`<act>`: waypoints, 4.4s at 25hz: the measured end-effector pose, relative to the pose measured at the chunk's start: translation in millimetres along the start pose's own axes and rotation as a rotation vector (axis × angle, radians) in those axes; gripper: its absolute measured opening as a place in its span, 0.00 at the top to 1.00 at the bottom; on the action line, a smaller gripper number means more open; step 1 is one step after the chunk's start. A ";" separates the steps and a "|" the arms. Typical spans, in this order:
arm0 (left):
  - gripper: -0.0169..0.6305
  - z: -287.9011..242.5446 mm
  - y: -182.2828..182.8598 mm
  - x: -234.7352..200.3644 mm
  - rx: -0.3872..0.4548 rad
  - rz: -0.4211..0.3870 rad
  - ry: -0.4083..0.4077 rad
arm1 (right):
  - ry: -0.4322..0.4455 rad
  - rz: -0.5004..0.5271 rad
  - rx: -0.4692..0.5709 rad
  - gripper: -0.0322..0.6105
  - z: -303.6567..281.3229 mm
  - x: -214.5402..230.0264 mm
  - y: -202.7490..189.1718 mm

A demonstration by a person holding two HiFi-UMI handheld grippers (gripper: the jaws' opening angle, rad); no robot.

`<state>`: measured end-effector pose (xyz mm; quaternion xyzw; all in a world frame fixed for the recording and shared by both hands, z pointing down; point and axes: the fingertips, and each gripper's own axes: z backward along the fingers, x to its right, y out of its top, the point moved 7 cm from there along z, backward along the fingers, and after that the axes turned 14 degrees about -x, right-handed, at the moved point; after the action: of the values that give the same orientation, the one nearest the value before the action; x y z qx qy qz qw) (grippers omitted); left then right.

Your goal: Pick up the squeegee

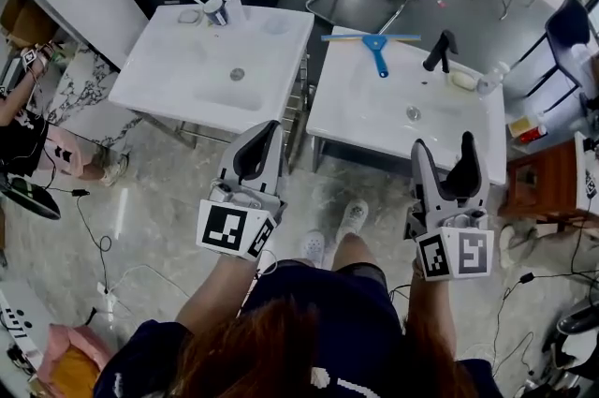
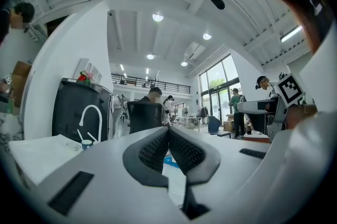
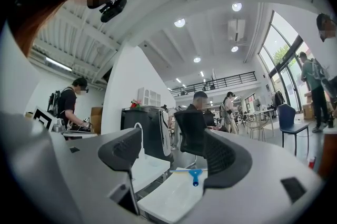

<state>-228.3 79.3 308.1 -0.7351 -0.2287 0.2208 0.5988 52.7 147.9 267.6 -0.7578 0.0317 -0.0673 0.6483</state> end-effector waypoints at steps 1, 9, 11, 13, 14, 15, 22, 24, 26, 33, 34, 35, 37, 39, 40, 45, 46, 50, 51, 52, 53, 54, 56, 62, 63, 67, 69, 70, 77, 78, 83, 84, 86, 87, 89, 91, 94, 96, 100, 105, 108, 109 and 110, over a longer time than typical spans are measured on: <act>0.94 -5.7 -0.4 -2.4 -0.002 0.001 0.005 | 0.005 0.001 -0.002 0.37 -7.5 3.0 -0.3; 0.94 -69.1 5.3 -20.6 -0.004 -0.004 0.075 | 0.066 -0.010 0.009 0.37 -83.5 44.0 2.0; 0.94 -92.0 11.0 -25.2 -0.003 -0.002 0.104 | 0.088 -0.014 0.013 0.37 -108.9 61.5 6.9; 0.94 -118.5 19.3 -27.5 -0.003 0.002 0.130 | 0.109 -0.017 0.016 0.37 -135.1 83.3 15.1; 0.94 -132.5 23.9 -27.9 -0.003 0.002 0.143 | 0.120 -0.016 0.016 0.37 -148.2 95.0 19.7; 0.94 -146.7 28.4 -28.4 -0.001 0.002 0.156 | 0.130 -0.014 0.017 0.38 -161.3 106.8 24.1; 0.94 -231.3 47.8 -31.5 0.014 0.003 0.237 | 0.201 0.007 0.007 0.38 -246.2 174.7 43.1; 0.94 -247.4 48.8 -26.6 0.013 0.007 0.259 | 0.225 0.008 -0.003 0.38 -261.0 190.6 44.3; 0.94 -260.0 47.7 -24.3 0.007 0.013 0.277 | 0.244 0.008 -0.013 0.38 -274.3 201.4 44.8; 0.94 -291.5 44.5 -29.8 -0.017 0.035 0.277 | 0.255 -0.017 -0.056 0.38 -305.1 215.2 35.0; 0.94 -297.5 45.3 -32.4 -0.018 0.037 0.270 | 0.252 -0.021 -0.065 0.38 -310.2 215.5 33.2; 0.94 -303.8 46.3 -35.0 -0.018 0.039 0.261 | 0.248 -0.023 -0.074 0.38 -314.9 215.3 31.4; 0.94 -316.9 49.2 -40.3 -0.016 0.036 0.238 | 0.236 -0.026 -0.091 0.38 -323.7 214.9 28.4; 0.94 -330.4 52.2 -45.9 -0.016 0.030 0.211 | 0.219 -0.030 -0.109 0.38 -332.7 214.9 24.6; 0.94 -336.7 53.4 -49.0 -0.019 0.027 0.197 | 0.210 -0.032 -0.121 0.38 -337.6 214.6 21.8; 0.94 -359.8 53.4 -64.5 -0.033 0.023 0.160 | 0.188 -0.043 -0.191 0.38 -363.5 209.9 0.2; 0.94 -364.0 51.6 -66.3 -0.037 0.025 0.156 | 0.189 -0.043 -0.206 0.38 -367.5 209.3 -4.5; 0.94 -379.7 40.5 -71.1 -0.064 0.033 0.132 | 0.199 -0.045 -0.267 0.38 -383.1 205.8 -26.5; 0.94 -382.7 37.1 -71.8 -0.072 0.035 0.127 | 0.197 -0.051 -0.286 0.38 -386.9 205.1 -33.7; 0.94 -385.5 33.8 -72.5 -0.079 0.038 0.122 | 0.193 -0.058 -0.308 0.38 -391.0 204.5 -41.2; 0.94 -388.1 30.9 -73.4 -0.085 0.040 0.119 | 0.188 -0.066 -0.329 0.38 -395.6 204.0 -49.1; 0.94 -390.5 28.3 -74.5 -0.090 0.041 0.116 | 0.183 -0.074 -0.348 0.38 -400.4 203.6 -57.2; 0.94 -394.4 23.9 -77.6 -0.098 0.045 0.114 | 0.166 -0.085 -0.378 0.38 -409.6 203.3 -72.1; 0.94 -400.9 10.8 -91.5 -0.139 0.052 0.128 | 0.139 -0.103 -0.475 0.40 -437.7 200.6 -110.9; 0.94 -401.4 8.6 -93.5 -0.147 0.053 0.131 | 0.139 -0.106 -0.500 0.40 -442.8 199.7 -119.6; 0.94 -401.5 -0.7 -99.0 -0.173 0.064 0.140 | 0.127 -0.131 -0.615 0.40 -459.6 197.3 -155.7; 0.94 -400.4 -4.3 -100.6 -0.182 0.065 0.144 | 0.126 -0.154 -0.680 0.40 -465.0 195.9 -172.2; 0.94 -399.6 -6.1 -101.3 -0.186 0.066 0.147 | 0.126 -0.158 -0.708 0.41 -467.3 194.8 -180.2; 0.94 -397.4 -15.8 -106.6 -0.205 0.075 0.162 | 0.105 -0.126 -0.858 0.42 -483.4 186.7 -228.1; 0.94 -396.6 -17.1 -107.2 -0.207 0.076 0.164 | 0.101 -0.114 -0.872 0.42 -483.4 185.6 -233.1; 0.94 -392.1 -21.0 -108.8 -0.214 0.072 0.185 | 0.068 -0.083 -0.900 0.51 -478.0 185.1 -247.1; 0.94 -390.9 -21.3 -110.9 -0.214 0.069 0.195 | 0.061 -0.081 -0.898 0.53 -478.2 185.1 -247.6; 0.94 -388.2 -21.3 -116.9 -0.210 0.068 0.215 | 0.051 -0.078 -0.896 0.60 -479.1 185.5 -248.4; 0.94 -386.8 -21.2 -119.9 -0.208 0.068 0.223 | 0.046 -0.080 -0.895 0.65 -479.3 186.3 -248.7; 0.94 -384.0 -20.3 -124.8 -0.206 0.068 0.238 | 0.039 -0.099 -0.890 0.69 -478.8 188.5 -248.8; 0.94 -380.7 -19.1 -127.9 -0.203 0.067 0.250 | 0.036 -0.125 -0.883 0.70 -477.5 190.2 -248.8; 0.94 -376.7 -18.2 -128.8 -0.200 0.070 0.258 | 0.033 -0.171 -0.869 0.70 -474.2 192.9 -249.3; 0.94 -374.9 -17.7 -127.4 -0.199 0.069 0.256 | 0.028 -0.197 -0.848 0.70 -470.5 196.3 -247.4; 0.94 -370.4 -12.9 -124.0 -0.189 0.066 0.255 | 0.031 -0.207 -0.772 0.70 -462.4 202.6 -228.2; 0.94 -364.2 -1.2 -118.5 -0.159 0.053 0.240 | 0.044 -0.186 -0.639 0.70 -452.5 203.7 -181.8; 0.94 -358.9 9.7 -111.3 -0.133 0.040 0.228 | 0.049 -0.173 -0.539 0.70 -440.4 203.7 -145.2; 0.94 -357.6 14.0 -108.9 -0.122 0.037 0.223 | 0.047 -0.166 -0.502 0.70 -435.7 204.3 -132.2; 0.94 -356.4 18.5 -106.9 -0.109 0.035 0.218 | 0.043 -0.157 -0.464 0.70 -431.0 204.8 -118.8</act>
<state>-99.0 -266.0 361.5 -0.7899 -0.1611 0.1373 0.5755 188.8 -282.7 462.1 -0.8849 0.0009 -0.1246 0.4488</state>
